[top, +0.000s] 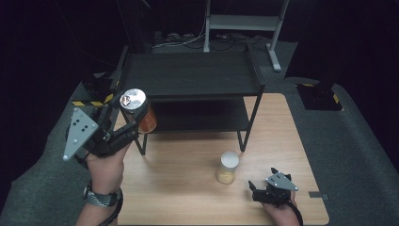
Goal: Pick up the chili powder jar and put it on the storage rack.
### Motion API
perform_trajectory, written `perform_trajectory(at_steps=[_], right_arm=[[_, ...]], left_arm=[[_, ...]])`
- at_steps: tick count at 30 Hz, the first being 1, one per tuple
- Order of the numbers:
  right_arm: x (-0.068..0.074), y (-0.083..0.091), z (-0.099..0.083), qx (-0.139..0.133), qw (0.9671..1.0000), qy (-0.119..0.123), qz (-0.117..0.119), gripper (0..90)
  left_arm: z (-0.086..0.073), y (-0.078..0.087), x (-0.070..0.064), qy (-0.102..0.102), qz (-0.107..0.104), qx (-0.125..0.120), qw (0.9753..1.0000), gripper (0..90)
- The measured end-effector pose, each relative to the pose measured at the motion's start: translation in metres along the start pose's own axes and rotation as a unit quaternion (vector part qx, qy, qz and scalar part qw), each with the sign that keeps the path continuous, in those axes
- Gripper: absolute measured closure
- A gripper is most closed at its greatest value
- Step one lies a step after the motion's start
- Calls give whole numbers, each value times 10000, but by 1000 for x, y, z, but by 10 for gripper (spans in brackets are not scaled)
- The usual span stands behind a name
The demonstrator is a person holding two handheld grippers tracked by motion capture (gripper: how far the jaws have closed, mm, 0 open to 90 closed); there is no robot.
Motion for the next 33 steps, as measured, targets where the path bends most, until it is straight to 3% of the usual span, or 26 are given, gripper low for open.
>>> perform_trajectory(at_steps=[9, 25, 33], right_arm=[[0, 0, 0, -1, 10000, 4, 1, 5], [-1, 0, 0, -6, 10000, -9, 17, 5], [-1, 0, -1, -25, 10000, -24, 27, 4]], left_arm=[[6, -20, 5, 60, 138, -64, 9999, 347], [15, -61, 11, -162, 495, -103, 9986, 347], [17, -83, 13, -220, 600, 28, 9980, 348]])
Point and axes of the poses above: each handheld gripper's, and its own axes: y roughly backward along the jaws, z roughly out of its top, x roughly to its left, the point moved 5 cm from there along -y, roughly forward along the jaws, and after that the axes turned 4 degrees about -y, right-handed, at the moved point
